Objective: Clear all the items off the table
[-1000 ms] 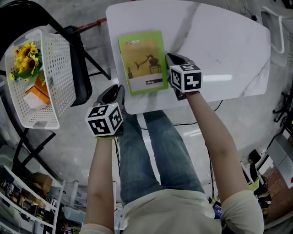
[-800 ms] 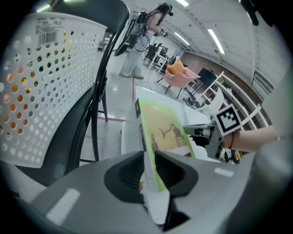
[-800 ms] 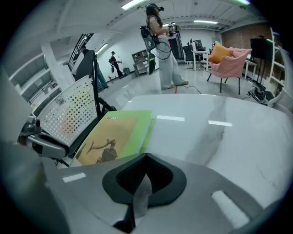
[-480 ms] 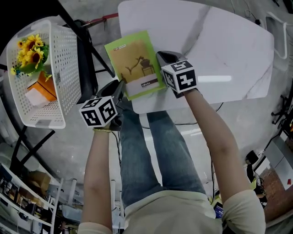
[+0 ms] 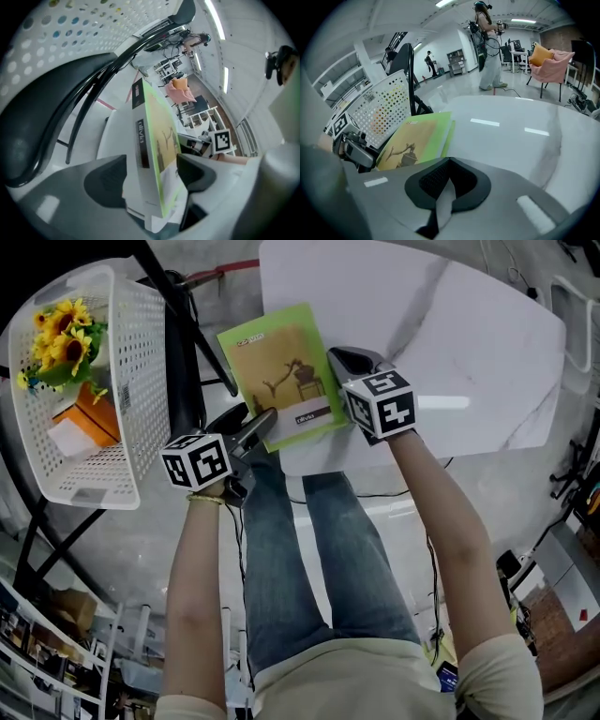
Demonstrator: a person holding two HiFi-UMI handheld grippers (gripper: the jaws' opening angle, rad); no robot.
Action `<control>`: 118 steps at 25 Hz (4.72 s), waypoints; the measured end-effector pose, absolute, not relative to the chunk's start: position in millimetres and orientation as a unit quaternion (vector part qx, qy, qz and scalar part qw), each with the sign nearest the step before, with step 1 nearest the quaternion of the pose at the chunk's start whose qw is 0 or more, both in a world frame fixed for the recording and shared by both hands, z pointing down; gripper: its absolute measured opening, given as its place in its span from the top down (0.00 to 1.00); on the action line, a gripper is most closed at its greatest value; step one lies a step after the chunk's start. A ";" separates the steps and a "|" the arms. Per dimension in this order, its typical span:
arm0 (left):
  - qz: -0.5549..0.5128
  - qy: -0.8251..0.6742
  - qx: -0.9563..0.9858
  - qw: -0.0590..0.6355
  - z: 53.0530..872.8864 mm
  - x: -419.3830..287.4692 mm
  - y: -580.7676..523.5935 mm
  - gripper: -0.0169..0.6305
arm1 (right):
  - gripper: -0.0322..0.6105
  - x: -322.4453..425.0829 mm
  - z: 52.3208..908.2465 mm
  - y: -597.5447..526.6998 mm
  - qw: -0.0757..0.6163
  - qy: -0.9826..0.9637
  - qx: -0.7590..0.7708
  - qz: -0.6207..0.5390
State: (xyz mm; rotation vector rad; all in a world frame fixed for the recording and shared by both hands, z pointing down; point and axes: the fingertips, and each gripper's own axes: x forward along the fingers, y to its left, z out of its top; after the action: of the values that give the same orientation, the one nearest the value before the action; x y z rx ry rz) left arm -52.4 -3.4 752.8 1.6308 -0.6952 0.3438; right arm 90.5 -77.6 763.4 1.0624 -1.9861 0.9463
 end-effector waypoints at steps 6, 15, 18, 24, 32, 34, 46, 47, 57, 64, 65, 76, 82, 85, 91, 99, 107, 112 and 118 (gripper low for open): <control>0.125 -0.274 0.700 0.648 764.9 -44.5 -4.9 0.47 | 0.95 85.1 756.7 -83.6 0.321 -0.776 0.405 0.361; 0.109 -0.234 0.708 0.657 762.2 -30.1 -5.0 0.60 | 0.95 79.7 753.0 -89.6 0.327 -0.774 0.414 0.351; 0.094 -0.243 0.709 0.655 755.3 -32.6 -5.3 0.64 | 0.95 80.0 752.5 -88.5 0.331 -0.767 0.422 0.352; 0.052 -0.262 0.711 0.651 732.7 -34.4 -7.4 0.73 | 0.95 81.2 749.9 -83.9 0.353 -0.753 0.435 0.345; 0.051 -0.285 0.731 0.617 702.8 -37.5 -9.9 0.76 | 0.95 76.7 732.7 -77.8 0.352 -0.747 0.448 0.342; 0.064 -0.288 0.740 0.604 697.2 -37.7 -6.8 0.76 | 0.95 75.0 726.7 -77.1 0.349 -0.745 0.455 0.342; 0.028 -0.314 0.761 0.568 632.1 -50.2 -5.9 0.77 | 0.95 59.7 660.6 -78.8 0.302 -0.738 0.494 0.347; 0.023 -0.314 0.762 0.566 625.8 -52.0 -5.9 0.77 | 0.95 58.2 653.4 -79.2 0.298 -0.737 0.497 0.347; -0.017 -0.330 0.774 0.540 563.6 -83.0 -5.0 0.77 | 0.95 26.1 584.9 -78.5 0.304 -0.761 0.483 0.309; -0.040 -0.353 0.771 0.529 517.6 -114.1 -2.1 0.77 | 0.95 -0.6 541.7 -71.1 0.294 -0.768 0.469 0.322; -0.043 -0.355 0.771 0.527 510.4 -118.2 -1.7 0.77 | 0.95 -4.0 534.2 -70.5 0.293 -0.770 0.467 0.321; -0.070 -0.382 0.764 0.516 456.9 -168.6 1.9 0.77 | 0.95 -55.7 477.6 -59.4 0.272 -0.785 0.450 0.327; -0.068 -0.409 0.750 0.516 443.6 -205.6 6.5 0.77 | 0.95 -85.0 462.7 -44.4 0.278 -0.787 0.439 0.333; -0.068 -0.425 0.739 0.518 440.6 -229.1 7.5 0.77 | 0.95 -103.4 456.7 -37.7 0.277 -0.788 0.431 0.341; -0.071 -0.447 0.727 0.517 433.3 -271.1 -0.4 0.77 | 0.95 -140.3 444.0 -38.6 0.271 -0.791 0.425 0.346; -0.021 -0.469 0.731 0.496 433.3 -317.1 -20.7 0.76 | 0.95 -182.9 440.9 -36.3 0.279 -0.788 0.422 0.352; 0.035 -0.469 0.745 0.474 436.3 -344.6 -43.7 0.76 | 0.95 -199.6 445.1 -31.4 0.292 -0.778 0.424 0.360; 0.087 -0.469 0.747 0.463 454.0 -347.8 -50.5 0.76 | 0.95 -203.9 445.2 -28.8 0.290 -0.777 0.425 0.364; 0.132 -0.467 0.742 0.463 481.8 -345.1 -51.1 0.76 | 0.95 -205.3 446.8 -19.5 0.291 -0.774 0.426 0.368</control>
State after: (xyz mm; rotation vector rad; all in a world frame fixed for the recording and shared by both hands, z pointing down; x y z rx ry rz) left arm -345.1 -51.1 481.8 1.8233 -1.1486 0.3237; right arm -205.3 -19.5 446.8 1.1358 -2.0631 0.9804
